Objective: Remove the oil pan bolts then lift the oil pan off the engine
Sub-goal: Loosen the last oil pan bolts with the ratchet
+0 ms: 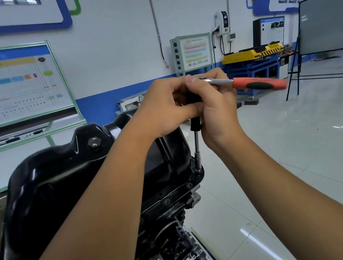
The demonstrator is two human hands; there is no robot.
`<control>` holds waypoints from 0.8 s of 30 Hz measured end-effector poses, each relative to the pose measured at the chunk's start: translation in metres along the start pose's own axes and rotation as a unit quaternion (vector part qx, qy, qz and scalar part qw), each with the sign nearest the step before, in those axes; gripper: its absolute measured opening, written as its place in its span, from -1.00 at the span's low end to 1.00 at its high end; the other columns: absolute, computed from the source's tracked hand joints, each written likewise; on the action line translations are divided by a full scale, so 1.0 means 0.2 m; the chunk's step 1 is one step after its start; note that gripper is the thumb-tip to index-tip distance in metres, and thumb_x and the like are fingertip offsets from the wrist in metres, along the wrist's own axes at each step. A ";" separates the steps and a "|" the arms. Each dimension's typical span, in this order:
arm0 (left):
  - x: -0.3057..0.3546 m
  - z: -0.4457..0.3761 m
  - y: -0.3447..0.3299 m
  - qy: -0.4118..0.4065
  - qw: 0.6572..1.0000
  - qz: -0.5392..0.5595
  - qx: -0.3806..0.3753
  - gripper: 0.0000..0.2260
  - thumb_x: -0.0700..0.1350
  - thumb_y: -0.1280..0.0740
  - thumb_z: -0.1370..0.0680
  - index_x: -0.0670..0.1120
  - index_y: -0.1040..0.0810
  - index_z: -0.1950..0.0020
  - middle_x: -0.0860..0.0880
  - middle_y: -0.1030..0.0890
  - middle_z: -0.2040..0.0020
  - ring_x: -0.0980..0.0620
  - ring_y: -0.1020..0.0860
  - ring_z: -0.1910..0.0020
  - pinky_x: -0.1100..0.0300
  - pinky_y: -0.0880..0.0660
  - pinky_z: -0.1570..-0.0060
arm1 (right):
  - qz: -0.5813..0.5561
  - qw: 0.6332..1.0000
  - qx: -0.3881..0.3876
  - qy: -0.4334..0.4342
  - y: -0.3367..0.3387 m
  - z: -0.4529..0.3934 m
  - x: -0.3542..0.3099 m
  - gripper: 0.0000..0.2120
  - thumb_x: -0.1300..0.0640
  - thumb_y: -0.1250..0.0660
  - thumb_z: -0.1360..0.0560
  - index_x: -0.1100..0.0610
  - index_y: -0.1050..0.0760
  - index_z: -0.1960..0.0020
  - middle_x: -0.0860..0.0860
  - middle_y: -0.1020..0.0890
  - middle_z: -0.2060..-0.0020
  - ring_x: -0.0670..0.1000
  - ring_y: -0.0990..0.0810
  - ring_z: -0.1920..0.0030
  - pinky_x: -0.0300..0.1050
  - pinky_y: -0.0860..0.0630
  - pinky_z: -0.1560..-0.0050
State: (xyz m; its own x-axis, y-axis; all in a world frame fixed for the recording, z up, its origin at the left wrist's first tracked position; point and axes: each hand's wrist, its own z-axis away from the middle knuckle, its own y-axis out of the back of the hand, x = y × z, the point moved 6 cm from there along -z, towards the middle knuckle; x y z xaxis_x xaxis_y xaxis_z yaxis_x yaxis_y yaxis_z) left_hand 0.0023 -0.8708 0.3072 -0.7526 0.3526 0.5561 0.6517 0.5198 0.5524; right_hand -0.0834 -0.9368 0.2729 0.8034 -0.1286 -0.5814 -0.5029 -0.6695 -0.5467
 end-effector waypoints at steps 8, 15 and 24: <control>0.00 0.00 -0.02 0.030 0.999 -0.006 -0.039 -0.72 -0.29 -0.46 -0.55 -0.17 -0.63 -0.25 0.16 -0.71 0.19 0.18 -0.67 0.15 0.21 -0.58 0.07 | -0.024 0.998 -0.004 -0.057 0.00 0.00 0.02 -0.84 0.23 -0.39 -0.57 0.18 -0.49 0.18 0.12 -0.57 0.28 0.14 -0.60 0.19 0.17 -0.47 0.11; 0.04 0.01 -0.02 0.024 0.999 -0.037 0.006 -0.64 -0.14 -0.51 -0.42 -0.10 -0.67 -0.22 -0.08 -0.74 -0.01 -0.09 -0.70 -0.04 -0.15 -0.63 -0.10 | 0.029 0.999 0.002 -0.023 0.01 0.01 -0.01 -0.75 0.30 -0.43 -0.52 0.05 -0.47 0.24 0.02 -0.60 0.34 0.03 -0.63 0.27 0.01 -0.54 0.24; 0.04 0.01 -0.01 0.022 0.998 -0.054 0.031 -0.71 -0.03 -0.50 -0.32 0.02 -0.69 -0.03 -0.02 -0.73 0.09 -0.06 -0.70 0.06 -0.11 -0.65 -0.04 | 0.013 1.000 0.021 -0.010 0.00 0.04 -0.02 -0.75 0.36 -0.41 -0.54 0.11 -0.42 0.19 0.02 -0.62 0.33 0.01 -0.65 0.25 -0.04 -0.62 0.16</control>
State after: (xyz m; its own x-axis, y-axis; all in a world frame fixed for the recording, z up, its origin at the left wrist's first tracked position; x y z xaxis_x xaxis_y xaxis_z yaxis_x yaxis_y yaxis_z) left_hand -0.0055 -0.8678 0.3084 -0.8123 0.2573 0.5234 0.5589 0.6000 0.5725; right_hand -0.0889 -0.9309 0.2704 0.7842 -0.1308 -0.6066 -0.5363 -0.6347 -0.5564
